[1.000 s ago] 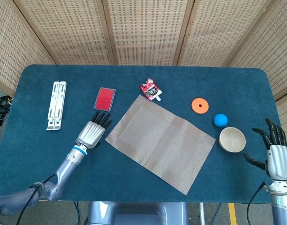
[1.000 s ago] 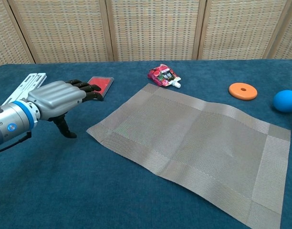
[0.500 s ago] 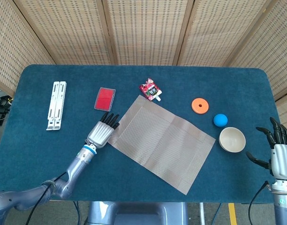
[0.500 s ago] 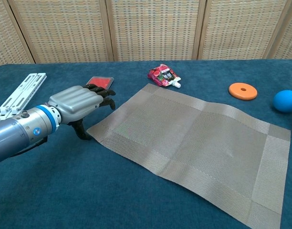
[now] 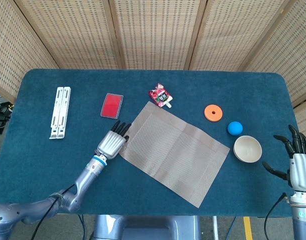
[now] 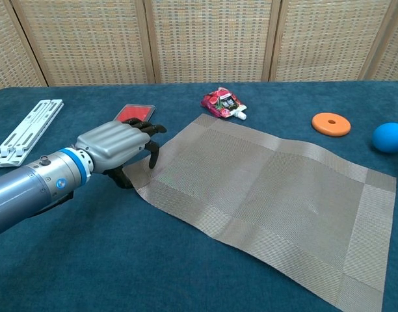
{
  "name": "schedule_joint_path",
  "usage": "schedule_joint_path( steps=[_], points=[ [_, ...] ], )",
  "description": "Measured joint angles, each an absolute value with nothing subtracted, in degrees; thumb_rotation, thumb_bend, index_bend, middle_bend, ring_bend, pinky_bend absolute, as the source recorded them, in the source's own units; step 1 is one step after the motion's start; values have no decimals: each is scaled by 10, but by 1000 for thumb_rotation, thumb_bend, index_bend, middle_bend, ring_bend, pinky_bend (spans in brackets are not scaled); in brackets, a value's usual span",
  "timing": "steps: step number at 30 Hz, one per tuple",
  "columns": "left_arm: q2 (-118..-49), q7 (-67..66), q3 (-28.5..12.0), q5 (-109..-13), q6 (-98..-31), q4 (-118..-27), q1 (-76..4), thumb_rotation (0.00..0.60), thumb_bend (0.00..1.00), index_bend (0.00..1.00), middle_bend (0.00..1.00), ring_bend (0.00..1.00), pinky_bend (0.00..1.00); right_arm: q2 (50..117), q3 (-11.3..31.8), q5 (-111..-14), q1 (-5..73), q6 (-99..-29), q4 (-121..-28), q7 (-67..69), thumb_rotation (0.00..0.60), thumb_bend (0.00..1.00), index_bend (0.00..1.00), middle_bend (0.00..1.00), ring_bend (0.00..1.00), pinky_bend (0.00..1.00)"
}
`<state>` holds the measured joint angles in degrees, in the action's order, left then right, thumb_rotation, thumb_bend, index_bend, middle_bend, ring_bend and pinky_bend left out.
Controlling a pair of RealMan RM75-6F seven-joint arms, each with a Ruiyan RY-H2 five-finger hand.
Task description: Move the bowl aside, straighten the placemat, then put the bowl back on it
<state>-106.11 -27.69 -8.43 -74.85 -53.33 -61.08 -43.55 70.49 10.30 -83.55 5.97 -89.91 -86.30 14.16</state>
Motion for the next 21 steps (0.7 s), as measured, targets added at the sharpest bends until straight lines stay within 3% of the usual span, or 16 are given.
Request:
schedule_joint_path(
  steps=[10,21],
  points=[
    [-1056,-274,-79,-745,-531,-616,-437,600,521,573,0,0,0,704,102,-839,59,-900,-865,143,600,270,280,0,0,0],
    [-1033,-270,-70,-749,-548,-652,-425,600,539,584,0,0,0,702,99,-848,57,-908,-871,140,600,271,280,0,0,0]
  ],
)
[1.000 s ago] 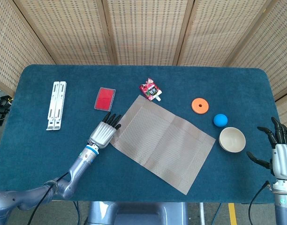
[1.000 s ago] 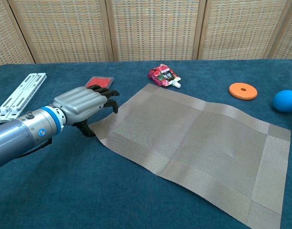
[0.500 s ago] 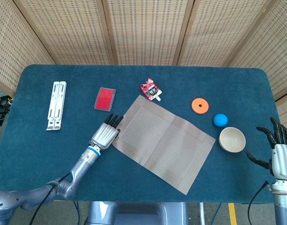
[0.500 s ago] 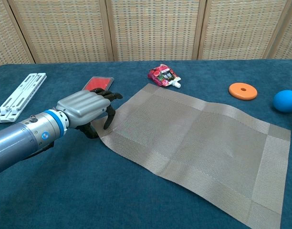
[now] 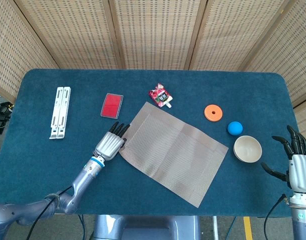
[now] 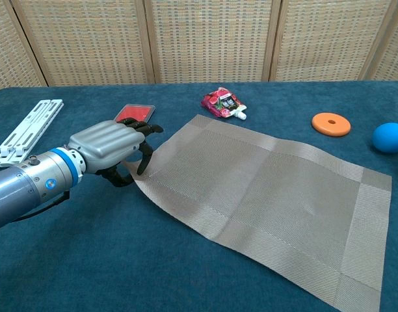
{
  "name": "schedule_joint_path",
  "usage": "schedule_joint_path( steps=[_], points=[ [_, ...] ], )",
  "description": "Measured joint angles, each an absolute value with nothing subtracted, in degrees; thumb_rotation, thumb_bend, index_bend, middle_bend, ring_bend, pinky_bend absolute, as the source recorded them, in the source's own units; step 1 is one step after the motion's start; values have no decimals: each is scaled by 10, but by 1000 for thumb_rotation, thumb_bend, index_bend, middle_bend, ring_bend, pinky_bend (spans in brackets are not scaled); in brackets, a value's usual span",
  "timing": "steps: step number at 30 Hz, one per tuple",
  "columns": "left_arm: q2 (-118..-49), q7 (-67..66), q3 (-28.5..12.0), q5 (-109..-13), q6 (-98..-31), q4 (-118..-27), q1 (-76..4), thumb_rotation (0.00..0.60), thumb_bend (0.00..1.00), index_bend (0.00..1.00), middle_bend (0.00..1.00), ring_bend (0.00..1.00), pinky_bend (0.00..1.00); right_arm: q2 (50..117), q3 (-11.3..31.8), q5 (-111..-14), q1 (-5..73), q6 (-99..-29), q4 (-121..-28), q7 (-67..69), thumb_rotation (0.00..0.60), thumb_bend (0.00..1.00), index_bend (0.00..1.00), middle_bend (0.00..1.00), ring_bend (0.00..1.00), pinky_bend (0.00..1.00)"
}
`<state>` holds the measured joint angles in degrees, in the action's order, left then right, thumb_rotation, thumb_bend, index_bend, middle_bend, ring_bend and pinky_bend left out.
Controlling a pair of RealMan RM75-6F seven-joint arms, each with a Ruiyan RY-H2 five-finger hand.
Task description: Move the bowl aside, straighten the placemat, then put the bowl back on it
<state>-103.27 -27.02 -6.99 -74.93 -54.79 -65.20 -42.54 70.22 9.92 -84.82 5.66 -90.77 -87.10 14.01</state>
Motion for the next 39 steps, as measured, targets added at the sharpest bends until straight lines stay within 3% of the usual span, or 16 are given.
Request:
schedule_joint_path(
  steps=[6,16,39],
  points=[
    [-998,-277,-43,-766,-571,-710,-404,600,540,584,0,0,0,702,95,-859,54,-915,-876,135,600,271,280,0,0,0],
    [-932,-300,35,-818,-607,-810,-356,600,541,586,0,0,0,706,85,-875,53,-921,-882,117,600,271,280,0,0,0],
    [-857,-287,129,-963,-630,-930,-320,600,541,602,0,0,0,705,79,-886,51,-927,-890,113,600,271,280,0,0,0]
  ],
)
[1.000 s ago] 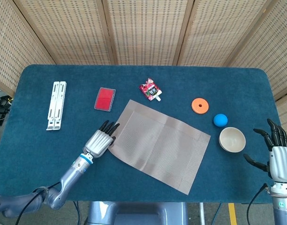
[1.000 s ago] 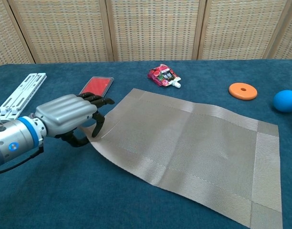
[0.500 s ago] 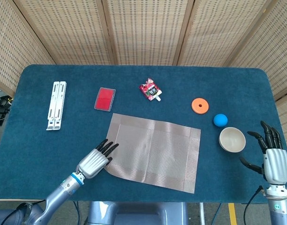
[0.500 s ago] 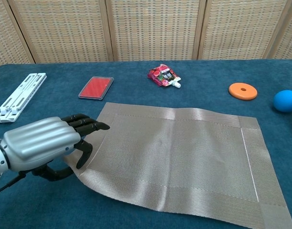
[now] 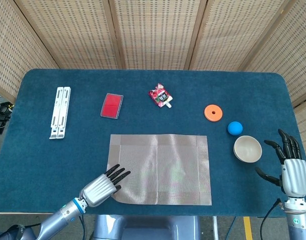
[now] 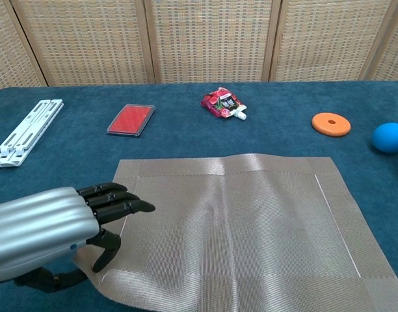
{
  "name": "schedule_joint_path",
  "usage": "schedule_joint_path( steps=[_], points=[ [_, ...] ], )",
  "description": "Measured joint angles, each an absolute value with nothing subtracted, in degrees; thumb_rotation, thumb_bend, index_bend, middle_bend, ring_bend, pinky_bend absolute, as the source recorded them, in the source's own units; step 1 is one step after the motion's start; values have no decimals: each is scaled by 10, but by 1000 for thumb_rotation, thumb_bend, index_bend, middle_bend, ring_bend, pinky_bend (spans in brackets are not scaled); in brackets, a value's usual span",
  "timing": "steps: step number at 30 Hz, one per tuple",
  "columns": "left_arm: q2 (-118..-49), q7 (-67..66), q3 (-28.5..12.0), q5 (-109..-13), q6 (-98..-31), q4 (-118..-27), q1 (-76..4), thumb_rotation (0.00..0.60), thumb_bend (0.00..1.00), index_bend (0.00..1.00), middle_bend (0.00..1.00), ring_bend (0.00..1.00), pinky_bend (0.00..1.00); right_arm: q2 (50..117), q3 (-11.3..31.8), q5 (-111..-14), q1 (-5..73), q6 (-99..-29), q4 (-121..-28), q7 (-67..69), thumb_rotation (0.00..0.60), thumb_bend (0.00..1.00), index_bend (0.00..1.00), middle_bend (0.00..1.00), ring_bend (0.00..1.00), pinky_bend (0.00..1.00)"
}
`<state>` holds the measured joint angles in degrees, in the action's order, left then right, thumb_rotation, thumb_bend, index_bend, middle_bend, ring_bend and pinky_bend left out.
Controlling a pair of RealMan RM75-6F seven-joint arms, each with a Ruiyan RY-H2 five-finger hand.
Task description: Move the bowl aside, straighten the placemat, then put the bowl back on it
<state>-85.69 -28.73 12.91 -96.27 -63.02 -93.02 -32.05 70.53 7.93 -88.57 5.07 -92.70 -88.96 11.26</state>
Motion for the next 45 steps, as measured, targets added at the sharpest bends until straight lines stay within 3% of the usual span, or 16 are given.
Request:
schedule_joint_path(
  steps=[6,10,12,16,20,27,38,45],
  points=[
    [-853,-287,135,-973,-629,-936,-313,600,538,596,0,0,0,705,79,-886,51,-927,-891,112,600,271,280,0,0,0],
    [-852,-288,136,-980,-631,-933,-307,600,492,538,0,0,0,707,78,-887,51,-927,-889,109,600,270,280,0,0,0],
    [-850,-288,136,-982,-633,-932,-305,600,418,460,0,0,0,707,77,-888,51,-927,-889,108,600,270,280,0,0,0],
    [-840,-288,137,-982,-633,-933,-300,600,232,201,0,0,0,709,77,-889,51,-928,-888,106,600,270,280,0,0,0],
    [-825,-290,139,-980,-632,-939,-294,600,200,80,0,0,0,709,77,-887,51,-925,-887,106,600,270,280,0,0,0],
    [-808,-259,146,-988,-652,-949,-281,600,198,45,0,0,0,711,76,-883,53,-918,-885,96,600,252,280,0,0,0],
    [-759,-184,123,-1009,-848,-959,-199,600,198,24,0,0,0,726,78,-805,67,-840,-870,2,600,224,280,0,0,0],
    [-732,-141,96,-996,-895,-946,-157,600,198,16,0,0,0,742,80,-747,80,-786,-857,-58,600,224,282,0,0,0]
  ],
)
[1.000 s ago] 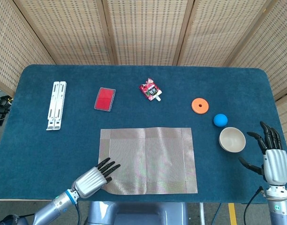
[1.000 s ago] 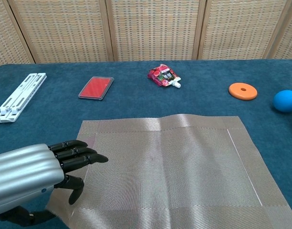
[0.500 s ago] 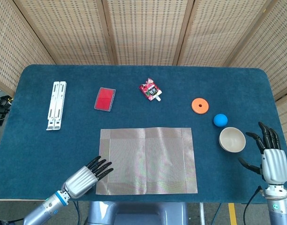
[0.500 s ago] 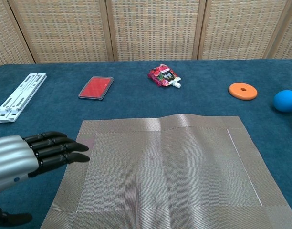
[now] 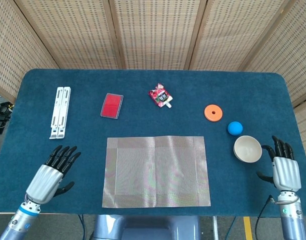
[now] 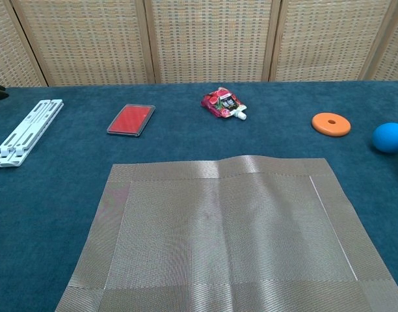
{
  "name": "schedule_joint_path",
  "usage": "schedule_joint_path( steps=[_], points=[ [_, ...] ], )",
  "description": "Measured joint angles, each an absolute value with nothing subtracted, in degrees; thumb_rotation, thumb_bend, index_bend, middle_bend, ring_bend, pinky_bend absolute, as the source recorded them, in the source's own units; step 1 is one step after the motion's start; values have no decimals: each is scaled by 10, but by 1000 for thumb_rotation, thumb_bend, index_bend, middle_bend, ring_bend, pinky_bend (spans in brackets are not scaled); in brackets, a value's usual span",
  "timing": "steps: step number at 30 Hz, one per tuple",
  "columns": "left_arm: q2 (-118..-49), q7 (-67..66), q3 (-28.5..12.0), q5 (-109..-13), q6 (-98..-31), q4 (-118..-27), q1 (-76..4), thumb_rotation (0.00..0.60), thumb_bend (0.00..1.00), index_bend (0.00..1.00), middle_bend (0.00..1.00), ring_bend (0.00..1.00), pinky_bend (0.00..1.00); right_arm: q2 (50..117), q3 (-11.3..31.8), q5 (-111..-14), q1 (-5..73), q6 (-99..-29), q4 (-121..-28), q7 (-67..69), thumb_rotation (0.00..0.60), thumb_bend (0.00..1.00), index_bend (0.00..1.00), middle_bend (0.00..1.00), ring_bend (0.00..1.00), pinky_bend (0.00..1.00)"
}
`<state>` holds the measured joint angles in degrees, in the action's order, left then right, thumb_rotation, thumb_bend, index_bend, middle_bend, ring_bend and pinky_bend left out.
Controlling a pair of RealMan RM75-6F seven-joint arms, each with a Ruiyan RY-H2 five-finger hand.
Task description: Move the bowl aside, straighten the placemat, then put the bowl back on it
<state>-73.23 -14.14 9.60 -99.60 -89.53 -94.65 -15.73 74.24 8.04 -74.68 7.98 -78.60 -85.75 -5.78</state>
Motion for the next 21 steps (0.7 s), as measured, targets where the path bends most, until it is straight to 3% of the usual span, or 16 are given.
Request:
schedule_joint_path(
  steps=[7,21],
  points=[
    [-719,-120,74,-997,-919,-948,-142,600,198,16,0,0,0,765,86,-715,95,-748,-817,-68,600,233,352,0,0,0],
    [-715,-107,53,-991,-904,-946,-133,600,198,17,0,0,0,831,97,-704,131,-703,-712,-47,600,275,498,0,0,0]
  ],
)
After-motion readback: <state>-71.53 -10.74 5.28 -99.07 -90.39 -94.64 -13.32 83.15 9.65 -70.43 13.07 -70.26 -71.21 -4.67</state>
